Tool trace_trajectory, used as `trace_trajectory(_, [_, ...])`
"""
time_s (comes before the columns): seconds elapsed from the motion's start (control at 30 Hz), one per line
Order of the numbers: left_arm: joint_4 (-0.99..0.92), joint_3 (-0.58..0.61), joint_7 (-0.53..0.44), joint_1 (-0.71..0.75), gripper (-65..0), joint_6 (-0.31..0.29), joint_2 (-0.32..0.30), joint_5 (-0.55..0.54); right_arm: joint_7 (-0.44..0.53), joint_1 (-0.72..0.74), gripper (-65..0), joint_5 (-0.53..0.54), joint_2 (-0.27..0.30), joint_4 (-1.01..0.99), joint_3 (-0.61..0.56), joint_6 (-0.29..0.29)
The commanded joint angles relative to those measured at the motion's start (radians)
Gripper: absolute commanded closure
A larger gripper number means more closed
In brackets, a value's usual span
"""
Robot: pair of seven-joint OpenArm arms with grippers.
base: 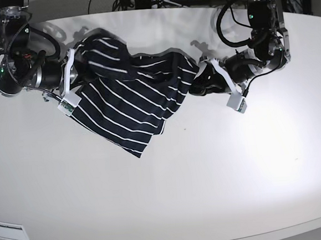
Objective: Fold the T-shirt properly
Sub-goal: 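Grasp the shirt edges with both grippers and tuck them under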
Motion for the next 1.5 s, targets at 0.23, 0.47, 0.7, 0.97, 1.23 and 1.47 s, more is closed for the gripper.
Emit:
trace_trajectory(0.23, [0.015,-0.001,-0.019,-0.011,-4.2,-0.011,-0.006,-0.028,-0.026,0.014,0.0,0.382,0.011,0.029,0.005,0.053])
trace_trajectory(0.47, [0.027,-0.001,0.066,-0.029,0.0,-0.053,-0.043,-0.179,0.235,0.114,0.0,0.124,0.011,0.029,0.024,0.053])
trace_trajectory(0.7, [0.149,0.000,0.200,-0.077,0.0,-0.062,-0.060,-0.335,0.472,0.193,0.0,-0.207,0.011,0.010,-0.003,0.053])
trace_trajectory(0.97, [0.215,0.124,0.270,-0.074,0.0,-0.115,0.001,-0.404,0.523,0.361,0.0,-0.292,0.011,-0.242,-0.187,0.053])
trace_trajectory(1.23, [0.213,0.325,0.163,-0.036,0.0,-0.126,0.050,-0.125,0.551,0.517,0.0,-0.321,-0.016,-0.417,-0.413,0.053])
trace_trajectory(1.47, [0.161,0.406,0.026,-0.019,0.0,-0.089,0.050,0.107,0.652,0.533,0.0,-0.506,-0.027,-0.470,-0.574,0.053])
